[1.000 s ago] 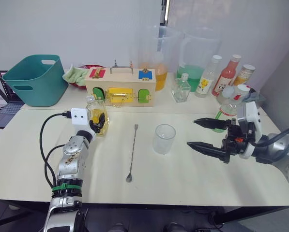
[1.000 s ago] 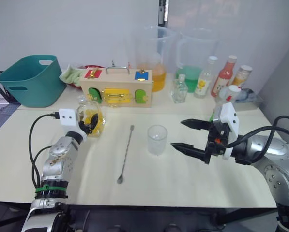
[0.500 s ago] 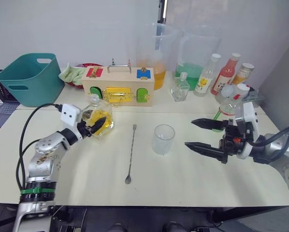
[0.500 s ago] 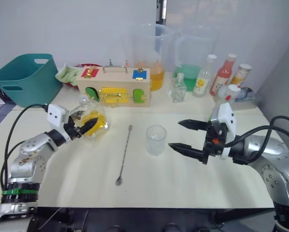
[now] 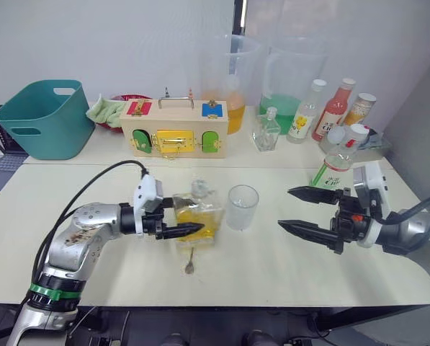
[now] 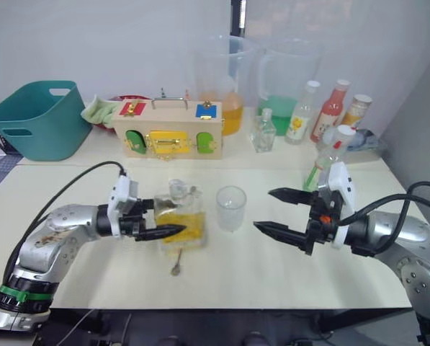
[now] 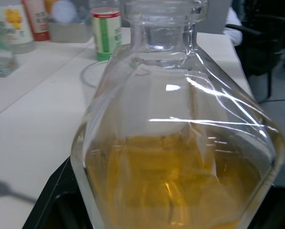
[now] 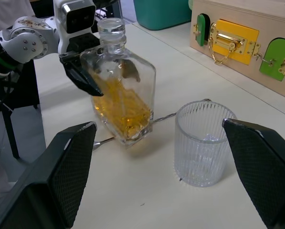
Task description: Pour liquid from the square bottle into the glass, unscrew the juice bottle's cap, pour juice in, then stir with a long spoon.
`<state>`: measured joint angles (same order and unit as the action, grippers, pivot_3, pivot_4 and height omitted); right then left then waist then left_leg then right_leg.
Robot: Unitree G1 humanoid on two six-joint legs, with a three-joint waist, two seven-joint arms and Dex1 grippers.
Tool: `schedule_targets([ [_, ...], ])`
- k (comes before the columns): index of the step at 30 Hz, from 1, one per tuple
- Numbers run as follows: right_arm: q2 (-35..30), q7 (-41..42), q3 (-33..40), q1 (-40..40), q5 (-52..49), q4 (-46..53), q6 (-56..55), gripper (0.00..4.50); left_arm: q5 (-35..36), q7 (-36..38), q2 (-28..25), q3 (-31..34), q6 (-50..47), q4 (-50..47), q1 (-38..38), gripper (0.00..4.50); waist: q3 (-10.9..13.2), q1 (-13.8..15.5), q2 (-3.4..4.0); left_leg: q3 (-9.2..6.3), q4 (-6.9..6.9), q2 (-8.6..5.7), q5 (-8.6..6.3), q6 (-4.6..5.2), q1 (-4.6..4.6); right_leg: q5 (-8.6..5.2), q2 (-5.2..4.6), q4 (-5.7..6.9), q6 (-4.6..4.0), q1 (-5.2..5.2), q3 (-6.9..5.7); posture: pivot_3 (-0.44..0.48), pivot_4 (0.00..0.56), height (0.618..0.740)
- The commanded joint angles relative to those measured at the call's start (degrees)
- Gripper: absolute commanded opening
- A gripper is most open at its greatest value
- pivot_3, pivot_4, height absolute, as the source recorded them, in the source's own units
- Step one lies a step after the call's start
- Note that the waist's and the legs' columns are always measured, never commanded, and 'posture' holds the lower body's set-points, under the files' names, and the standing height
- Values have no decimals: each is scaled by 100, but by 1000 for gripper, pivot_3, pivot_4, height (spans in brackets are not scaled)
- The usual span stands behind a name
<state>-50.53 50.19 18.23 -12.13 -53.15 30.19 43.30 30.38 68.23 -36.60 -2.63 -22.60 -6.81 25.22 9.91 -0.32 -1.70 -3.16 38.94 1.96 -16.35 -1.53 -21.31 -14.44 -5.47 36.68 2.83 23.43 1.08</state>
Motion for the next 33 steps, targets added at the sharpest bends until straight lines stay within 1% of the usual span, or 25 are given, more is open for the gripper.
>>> schedule_targets([
  [1, -169, -73, 351, 68, -206, 254, 76, 4500, 23, 414, 222, -218, 377, 27, 353, 2828, 0, 4, 0, 0, 1, 0, 1, -1, 0, 0, 0, -1, 0, 0, 0, 0, 150, 740],
  [7, -294, -249, 646, 334, -416, 479, 186, 4500, -294, 531, 763, -672, 794, 302, 483, 2828, 0, 10, 1, 0, 3, 0, 3, -2, 2, 0, 2, 0, 0, -4, 4, 0, 150, 740],
  [9, -323, -321, 785, 441, -511, 577, 229, 4500, -586, 451, 1029, -902, 1111, 543, 526, 2828, 0, 9, 1, 0, 3, 0, 3, -2, 2, 0, 3, 0, 0, -4, 6, 0, 150, 740],
  [11, -352, -394, 912, 524, -619, 650, 275, 4500, -701, 413, 1234, -997, 1263, 695, 535, 2828, 0, 20, 1, 1, 4, -2, 3, -2, 4, 0, 3, 1, 0, -6, 8, 0, 150, 740],
  [15, -444, -477, 1157, 688, -793, 733, 368, 4500, -900, 351, 1419, -1051, 1435, 915, 540, 2828, 0, 16, 2, 1, 5, -1, 3, -1, 4, 0, 5, 0, 0, -6, 10, 0, 150, 740],
  [18, -513, -553, 1282, 751, -919, 781, 405, 4500, -872, 359, 1412, -1065, 1152, 986, 537, 2828, -1, 22, 2, 1, 6, -2, 4, 1, 6, 0, 4, 1, 0, -9, 12, 0, 150, 740],
  [19, -529, -575, 1306, 762, -958, 789, 413, 4500, -904, 317, 1423, -1039, 1187, 1030, 543, 2828, -1, 26, 2, 1, 7, -2, 4, 1, 9, 0, 4, 1, 0, -13, 12, 0, 150, 740],
  [20, -545, -595, 1317, 774, -992, 793, 410, 4500, -933, 287, 1434, -1017, 1235, 1058, 548, 3865, -1, 26, 2, 1, 7, -2, 5, 2, 13, 0, 5, -2, 0, -18, 12, 0, 150, 740],
  [22, -568, -622, 1337, 790, -1023, 805, 388, 4500, -947, 300, 1411, -991, 1264, 1102, 576, 4464, -1, 26, 2, 1, 7, -2, 6, 4, 16, 0, 5, -4, 0, -23, 12, 0, 150, 740],
  [27, -610, -628, 1263, 673, -1116, 746, 364, 4500, -963, 362, 1215, -1013, 1097, 854, 609, 4464, -1, 15, 2, 1, 8, -2, 10, 10, 19, 0, 6, -1, 0, -25, 14, 0, 150, 740],
  [30, -607, -630, 1224, 650, -1141, 738, 340, 4500, -890, 271, 1112, -1059, 660, 569, 633, 4464, -1, 18, 2, 1, 8, -2, 10, 10, 19, 0, 6, 0, 0, -25, 14, 0, 150, 740],
  [33, -456, -734, 1005, 631, -1080, 824, 256, 4500, -918, 102, 919, -1090, 209, 5, 597, 4464, -1, 15, 2, 0, 9, -1, 10, 10, 17, 0, 7, -2, 0, -25, 15, 0, 150, 740],
])
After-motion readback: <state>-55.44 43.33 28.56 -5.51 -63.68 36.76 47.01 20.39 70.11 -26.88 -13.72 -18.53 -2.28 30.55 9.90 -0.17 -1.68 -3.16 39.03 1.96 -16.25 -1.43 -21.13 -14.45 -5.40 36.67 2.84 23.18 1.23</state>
